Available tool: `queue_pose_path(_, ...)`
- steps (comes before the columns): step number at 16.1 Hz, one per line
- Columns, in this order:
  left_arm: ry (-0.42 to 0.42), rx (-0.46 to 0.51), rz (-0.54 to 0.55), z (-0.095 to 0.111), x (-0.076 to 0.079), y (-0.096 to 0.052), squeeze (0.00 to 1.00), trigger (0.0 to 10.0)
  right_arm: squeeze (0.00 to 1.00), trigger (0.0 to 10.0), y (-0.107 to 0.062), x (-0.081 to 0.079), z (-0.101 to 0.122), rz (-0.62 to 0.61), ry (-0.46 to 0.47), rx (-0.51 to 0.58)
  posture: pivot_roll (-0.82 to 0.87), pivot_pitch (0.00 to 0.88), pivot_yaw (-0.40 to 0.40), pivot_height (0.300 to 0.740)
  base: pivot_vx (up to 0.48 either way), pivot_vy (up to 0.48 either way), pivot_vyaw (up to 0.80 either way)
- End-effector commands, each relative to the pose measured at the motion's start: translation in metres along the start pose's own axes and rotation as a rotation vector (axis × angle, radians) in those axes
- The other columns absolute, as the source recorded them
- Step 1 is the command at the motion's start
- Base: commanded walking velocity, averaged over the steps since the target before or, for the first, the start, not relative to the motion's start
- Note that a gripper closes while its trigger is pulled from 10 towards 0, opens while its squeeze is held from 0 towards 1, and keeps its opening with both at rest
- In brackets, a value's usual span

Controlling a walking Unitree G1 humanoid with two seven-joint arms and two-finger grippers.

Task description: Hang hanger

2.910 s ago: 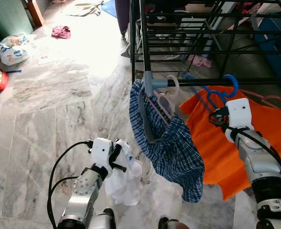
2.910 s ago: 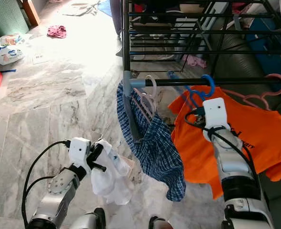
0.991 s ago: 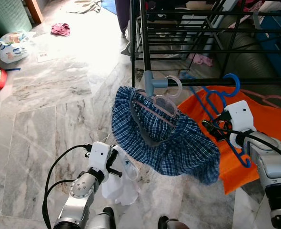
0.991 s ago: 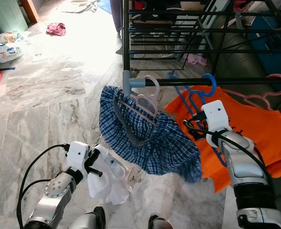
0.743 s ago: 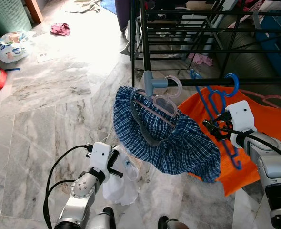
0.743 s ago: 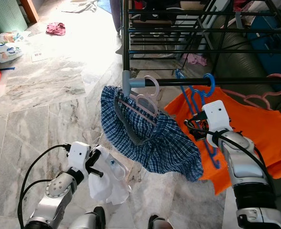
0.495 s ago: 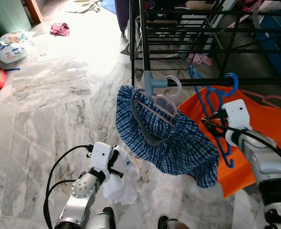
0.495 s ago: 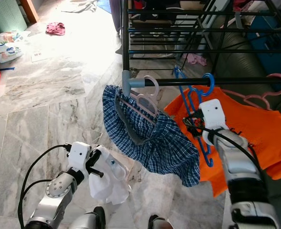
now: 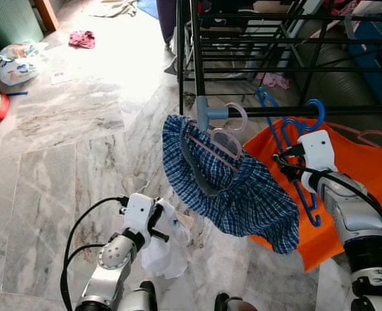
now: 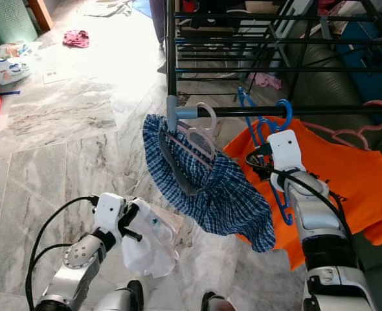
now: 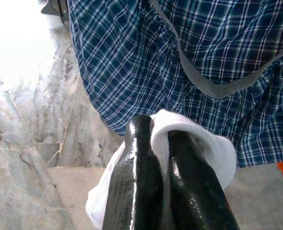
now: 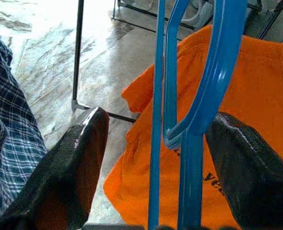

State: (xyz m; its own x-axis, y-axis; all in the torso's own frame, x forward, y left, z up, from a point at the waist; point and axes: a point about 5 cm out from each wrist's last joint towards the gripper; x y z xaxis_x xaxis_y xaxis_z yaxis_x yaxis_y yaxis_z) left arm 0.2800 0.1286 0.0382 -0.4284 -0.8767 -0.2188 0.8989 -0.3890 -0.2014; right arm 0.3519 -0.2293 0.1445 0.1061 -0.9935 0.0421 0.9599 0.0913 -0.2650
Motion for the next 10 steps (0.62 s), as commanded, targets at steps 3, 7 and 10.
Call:
queue_pose_path(3,0.004,-0.024,-0.010,-0.004,0.003,0.000,0.00,10.0,0.00,6.6,0.000,0.003,-0.003,-0.033,0.005,0.002,0.05,0.226,-0.011,0.740,0.000,0.000,0.00)
queue_pose_path(7,0.008,-0.025,-0.021,-0.003,0.004,0.001,0.00,10.0,0.00,10.0,0.002,-0.001,-0.003,-0.055,0.018,0.024,0.04,0.225,-0.007,0.740,0.000,0.000,0.00)
queue_pose_path(10,0.011,-0.027,-0.024,-0.003,0.005,0.002,0.00,10.0,0.00,9.8,0.004,-0.008,-0.006,-0.033,0.029,0.016,0.04,0.225,-0.009,0.740,0.000,0.000,0.00)
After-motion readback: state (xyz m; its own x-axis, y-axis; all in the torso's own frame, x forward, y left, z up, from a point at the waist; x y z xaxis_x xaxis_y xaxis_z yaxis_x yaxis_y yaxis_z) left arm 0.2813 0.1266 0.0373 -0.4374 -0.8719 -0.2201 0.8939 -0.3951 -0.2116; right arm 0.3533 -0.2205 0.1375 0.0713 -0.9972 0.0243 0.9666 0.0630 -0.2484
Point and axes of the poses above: a point about 5 cm out from each wrist's last joint towards the gripper, its own y axis pointing out of the wrist towards the gripper, its own z axis along the axis of the wrist's last joint, x = y × z, and after that the axes turned 12 degrees about y, right-handed
